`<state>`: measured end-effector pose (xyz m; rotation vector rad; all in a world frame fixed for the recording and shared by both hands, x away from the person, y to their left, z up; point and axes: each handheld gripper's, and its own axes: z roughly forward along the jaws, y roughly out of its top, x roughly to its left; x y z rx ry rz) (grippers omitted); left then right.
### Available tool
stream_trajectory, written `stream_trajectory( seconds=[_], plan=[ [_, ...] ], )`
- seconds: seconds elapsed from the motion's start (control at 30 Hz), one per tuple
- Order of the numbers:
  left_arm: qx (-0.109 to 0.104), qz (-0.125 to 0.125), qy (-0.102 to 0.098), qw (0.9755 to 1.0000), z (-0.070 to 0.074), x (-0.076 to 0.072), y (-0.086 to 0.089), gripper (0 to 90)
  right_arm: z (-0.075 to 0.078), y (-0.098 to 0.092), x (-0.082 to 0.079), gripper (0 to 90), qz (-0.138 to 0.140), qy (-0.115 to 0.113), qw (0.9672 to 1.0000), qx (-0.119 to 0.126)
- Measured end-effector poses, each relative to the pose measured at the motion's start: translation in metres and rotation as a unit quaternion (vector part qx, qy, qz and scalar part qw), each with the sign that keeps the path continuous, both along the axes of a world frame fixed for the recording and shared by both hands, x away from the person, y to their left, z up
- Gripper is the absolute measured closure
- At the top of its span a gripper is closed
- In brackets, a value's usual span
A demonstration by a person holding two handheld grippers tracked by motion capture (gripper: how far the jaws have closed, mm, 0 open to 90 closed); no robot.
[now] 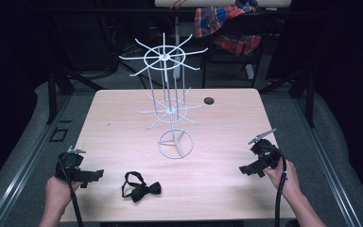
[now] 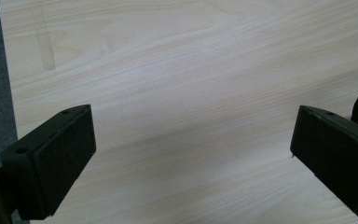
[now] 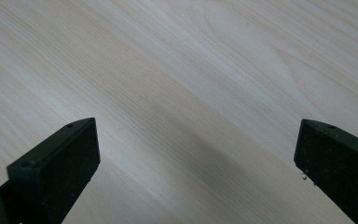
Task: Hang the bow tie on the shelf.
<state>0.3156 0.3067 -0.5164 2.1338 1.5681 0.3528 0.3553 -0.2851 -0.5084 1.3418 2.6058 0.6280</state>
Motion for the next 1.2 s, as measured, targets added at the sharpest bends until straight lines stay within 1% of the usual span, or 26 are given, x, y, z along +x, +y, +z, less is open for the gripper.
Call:
stream_trajectory(
  seconds=[0.07, 0.1, 0.13, 0.17, 0.2, 0.27, 0.37, 0.4, 0.57, 0.73, 0.77, 0.8, 0.83, 0.87, 0.9, 0.93, 0.97, 1.03, 1.07, 1.1, 1.13, 1.17, 1.2],
  plan=[
    [0.001, 0.0, 0.0, 1.0, 0.0, 0.0, 0.0, 0.0, 0.0, 0.0, 0.0, 0.0, 0.002, 0.004, 1.0, 0.0],
    [0.0, 0.001, 0.001, 1.0, -0.001, 0.0, -0.001, 0.0, 0.0, 0.0, 0.001, 0.0, 0.005, 0.007, 0.9999, -0.007],
    [0.0, 0.0, 0.002, 1.0, -0.001, 0.0, -0.001, 0.0, -0.001, 0.0, 0.001, 0.0, 0.006, 0.007, 0.9999, -0.006],
    [0.0, 0.0, 0.004, 1.0, -0.001, 0.0, -0.001, 0.0, -0.001, 0.001, 0.0, 0.0, 0.004, 0.006, 1.0, 0.0],
    [-0.002, 0.0, 0.006, 1.0, -0.001, 0.0, 0.0, 0.0, 0.0, 0.002, 0.001, 0.0, 0.009, 0.005, 0.9999, -0.009],
    [-0.004, 0.0, 0.007, 1.0, -0.001, 0.0, 0.0, 0.0, 0.0, 0.002, 0.001, 0.0, 0.01, 0.005, 0.9999, -0.01],
    [-0.006, -0.004, 0.01, 0.9999, -0.001, 0.0, 0.0, 0.0, -0.001, 0.003, 0.002, 0.0, 0.009, 0.009, 0.9999, -0.003],
    [-0.01, -0.006, 0.012, 0.9999, -0.001, -0.001, 0.0, 0.0, 0.0, 0.004, 0.003, 0.0, 0.01, 0.01, 0.9998, -0.013],
    [-0.016, -0.012, 0.012, 0.9997, 0.001, -0.001, -0.001, 0.0, 0.0, 0.006, 0.001, 0.5, 0.009, 0.008, 0.9999, -0.01],
    [-0.023, -0.024, 0.006, 0.9994, 0.004, -0.002, -0.008, 0.1, 0.0, 0.006, 0.002, 0.9, 0.009, 0.01, 0.9999, -0.011],
    [-0.024, -0.027, 0.005, 0.9993, 0.005, -0.002, -0.009, 0.1, 0.0, 0.006, 0.002, 0.9, 0.009, 0.011, 0.9998, -0.011],
    [-0.024, -0.033, 0.002, 0.9991, 0.006, -0.003, -0.012, 0.1, 0.001, 0.006, 0.003, 1.2, 0.013, 0.012, 0.9997, -0.018],
    [-0.024, -0.033, 0.002, 0.9991, 0.006, -0.003, -0.012, 0.1, 0.001, 0.006, 0.003, 1.2, 0.013, 0.012, 0.9997, -0.018],
    [-0.026, -0.041, 0.002, 0.9988, 0.008, -0.003, -0.016, 0.1, 0.0, 0.007, 0.003, 1.2, 0.013, 0.013, 0.9997, -0.017],
    [-0.026, -0.045, -0.001, 0.9987, 0.009, -0.004, -0.018, 0.1, -0.001, 0.007, 0.002, 1.3, 0.007, 0.009, 0.9998, -0.018],
    [-0.026, -0.045, -0.001, 0.9987, 0.009, -0.004, -0.018, 0.2, -0.001, 0.007, 0.003, 1.3, 0.012, 0.014, 0.9997, -0.016],
    [-0.025, -0.051, 0.0, 0.9984, 0.01, -0.004, -0.021, 0.2, -0.001, 0.006, 0.003, 1.3, 0.011, 0.015, 0.9997, -0.016],
    [-0.027, -0.059, -0.005, 0.9979, 0.012, -0.005, -0.026, 0.4, -0.001, 0.005, 0.003, 1.4, 0.012, 0.017, 0.9997, -0.016],
    [-0.026, -0.067, -0.005, 0.9974, 0.013, -0.005, -0.029, 0.9, -0.002, 0.004, 0.003, 1.5, 0.009, 0.015, 0.9997, -0.018],
    [-0.026, -0.071, -0.007, 0.9971, 0.014, -0.006, -0.032, 0.9, -0.002, 0.004, 0.003, 1.5, 0.009, 0.015, 0.9997, -0.018],
    [-0.026, -0.078, -0.011, 0.9965, 0.015, -0.007, -0.038, 1.3, -0.002, 0.004, 0.003, 1.5, 0.008, 0.016, 0.9997, -0.015],
    [-0.026, -0.078, -0.011, 0.9965, 0.015, -0.007, -0.038, 1.7, -0.002, 0.004, 0.003, 1.5, 0.008, 0.016, 0.9997, -0.015],
    [-0.027, -0.084, -0.013, 0.996, 0.016, -0.008, -0.04, 1.7, -0.002, 0.004, 0.003, 1.6, 0.008, 0.017, 0.9997, -0.015]
  ],
)
